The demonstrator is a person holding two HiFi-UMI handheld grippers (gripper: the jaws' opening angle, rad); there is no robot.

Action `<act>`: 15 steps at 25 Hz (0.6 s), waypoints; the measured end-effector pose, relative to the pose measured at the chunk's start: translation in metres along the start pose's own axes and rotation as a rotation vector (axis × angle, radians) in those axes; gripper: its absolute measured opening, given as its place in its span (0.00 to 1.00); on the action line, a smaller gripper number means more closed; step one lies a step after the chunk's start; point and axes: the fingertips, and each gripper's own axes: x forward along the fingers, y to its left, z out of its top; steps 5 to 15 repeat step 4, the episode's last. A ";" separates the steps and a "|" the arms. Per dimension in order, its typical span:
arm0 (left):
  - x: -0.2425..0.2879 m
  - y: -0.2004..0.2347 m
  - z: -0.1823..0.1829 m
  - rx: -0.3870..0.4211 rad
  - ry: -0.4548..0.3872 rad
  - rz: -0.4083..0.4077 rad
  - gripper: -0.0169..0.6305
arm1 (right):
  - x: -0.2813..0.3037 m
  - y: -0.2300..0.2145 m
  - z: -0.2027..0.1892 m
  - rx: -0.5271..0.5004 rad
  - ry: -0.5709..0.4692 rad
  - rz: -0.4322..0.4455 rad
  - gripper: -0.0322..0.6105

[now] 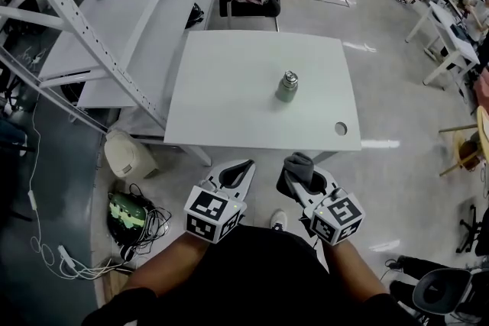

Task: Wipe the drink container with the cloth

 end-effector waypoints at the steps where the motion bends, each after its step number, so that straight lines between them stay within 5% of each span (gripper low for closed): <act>1: 0.000 0.000 0.000 0.000 -0.001 0.000 0.05 | 0.000 0.000 -0.001 -0.002 -0.001 0.003 0.23; 15: -0.001 0.003 -0.001 0.000 -0.002 0.004 0.05 | 0.003 0.002 -0.004 -0.006 -0.002 0.013 0.23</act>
